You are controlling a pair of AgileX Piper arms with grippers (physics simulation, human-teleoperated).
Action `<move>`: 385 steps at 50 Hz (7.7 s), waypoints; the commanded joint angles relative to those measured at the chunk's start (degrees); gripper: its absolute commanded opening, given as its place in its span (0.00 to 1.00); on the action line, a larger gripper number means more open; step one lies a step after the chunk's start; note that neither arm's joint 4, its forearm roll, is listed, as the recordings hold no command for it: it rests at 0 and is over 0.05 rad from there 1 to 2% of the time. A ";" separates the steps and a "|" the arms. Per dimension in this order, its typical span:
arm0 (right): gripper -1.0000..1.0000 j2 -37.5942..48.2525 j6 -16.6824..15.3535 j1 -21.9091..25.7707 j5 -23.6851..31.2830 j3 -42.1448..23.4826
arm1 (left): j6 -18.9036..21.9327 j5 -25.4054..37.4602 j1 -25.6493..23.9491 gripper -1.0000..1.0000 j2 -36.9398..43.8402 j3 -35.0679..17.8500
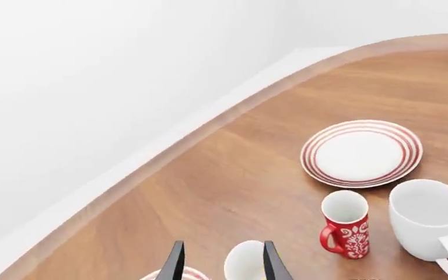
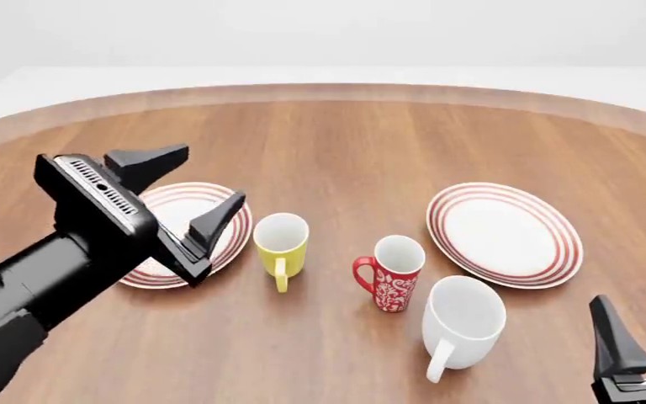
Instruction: Put the red mug on the left plate.
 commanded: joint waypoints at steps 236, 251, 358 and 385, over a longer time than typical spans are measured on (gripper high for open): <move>1.00 0.00 -1.21 0.11 -0.78 0.00 | 3.95 22.71 -11.91 0.00 47.33 -34.31; 1.00 -0.01 -1.53 0.34 -0.95 0.01 | 1.94 23.62 -11.82 0.00 43.18 -34.16; 1.00 0.00 -2.78 0.84 -1.14 -0.03 | 1.87 16.60 14.22 0.00 16.52 -13.74; 1.00 0.00 -2.62 0.79 -1.06 -0.03 | -3.08 1.63 25.07 0.00 20.42 -3.32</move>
